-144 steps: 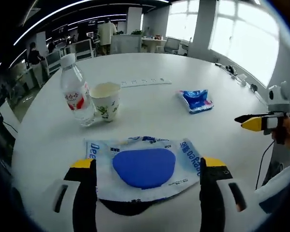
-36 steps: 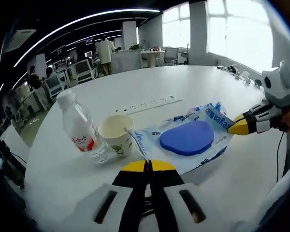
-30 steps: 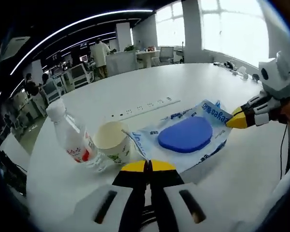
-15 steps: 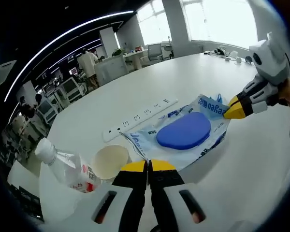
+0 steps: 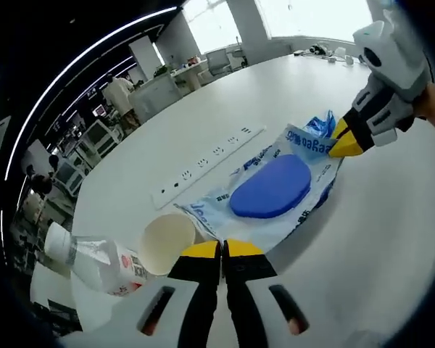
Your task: Arrange the tabletop items into an orderly group along one side of the table until the central work area is clear of visible clutter.
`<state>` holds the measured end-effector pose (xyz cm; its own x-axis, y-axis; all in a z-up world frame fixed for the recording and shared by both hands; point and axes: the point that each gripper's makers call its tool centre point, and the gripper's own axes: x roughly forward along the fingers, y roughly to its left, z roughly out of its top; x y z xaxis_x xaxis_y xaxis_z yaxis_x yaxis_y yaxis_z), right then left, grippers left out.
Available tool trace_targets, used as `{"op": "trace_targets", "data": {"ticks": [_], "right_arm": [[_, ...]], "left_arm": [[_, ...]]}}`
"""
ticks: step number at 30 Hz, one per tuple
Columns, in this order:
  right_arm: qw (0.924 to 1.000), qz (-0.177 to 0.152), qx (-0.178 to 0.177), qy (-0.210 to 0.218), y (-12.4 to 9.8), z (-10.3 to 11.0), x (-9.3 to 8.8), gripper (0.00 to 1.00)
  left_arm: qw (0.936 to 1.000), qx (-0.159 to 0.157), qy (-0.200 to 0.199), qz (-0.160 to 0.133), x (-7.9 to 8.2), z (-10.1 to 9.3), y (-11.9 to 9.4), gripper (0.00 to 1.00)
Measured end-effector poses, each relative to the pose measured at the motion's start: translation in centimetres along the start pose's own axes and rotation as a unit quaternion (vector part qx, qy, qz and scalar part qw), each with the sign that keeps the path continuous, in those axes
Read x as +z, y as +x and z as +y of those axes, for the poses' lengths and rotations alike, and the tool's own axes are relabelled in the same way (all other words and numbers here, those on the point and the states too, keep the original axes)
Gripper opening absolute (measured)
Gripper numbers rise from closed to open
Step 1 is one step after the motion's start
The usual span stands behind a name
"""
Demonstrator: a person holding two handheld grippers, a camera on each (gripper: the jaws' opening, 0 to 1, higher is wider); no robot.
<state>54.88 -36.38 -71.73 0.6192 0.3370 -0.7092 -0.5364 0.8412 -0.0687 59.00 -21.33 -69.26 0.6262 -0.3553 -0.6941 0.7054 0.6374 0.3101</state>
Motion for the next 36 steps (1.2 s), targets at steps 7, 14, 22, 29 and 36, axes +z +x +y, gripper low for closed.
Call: {"op": "trace_targets", "data": {"ticks": [7,14,22,29,36], "right_arm": [[0.9994,0.027,0.005,-0.022,1.1,0.1,-1.1,0.00],[0.9995,0.030,0.009,-0.005,1.5,-0.3,-1.3,0.00],[0.9987,0.045,0.010,0.021,2.1,0.0,-2.3,0.00],[0.9980,0.047,0.011,0.041,2.2,0.2,-2.7,0.00],[0.9972,0.052,0.007,0.052,2.5,-0.1,-3.2,0.00]], "left_arm": [[0.9999,-0.007,0.001,0.014,-0.7,-0.3,1.1,0.00],[0.9994,-0.014,-0.010,0.029,-1.8,-0.4,2.0,0.00],[0.9988,-0.021,-0.021,0.040,-2.7,-0.5,2.8,0.00],[0.9977,-0.030,-0.029,0.053,-3.8,-1.0,3.2,0.00],[0.9968,-0.035,-0.039,0.061,-4.5,-1.6,3.7,0.00]]}}
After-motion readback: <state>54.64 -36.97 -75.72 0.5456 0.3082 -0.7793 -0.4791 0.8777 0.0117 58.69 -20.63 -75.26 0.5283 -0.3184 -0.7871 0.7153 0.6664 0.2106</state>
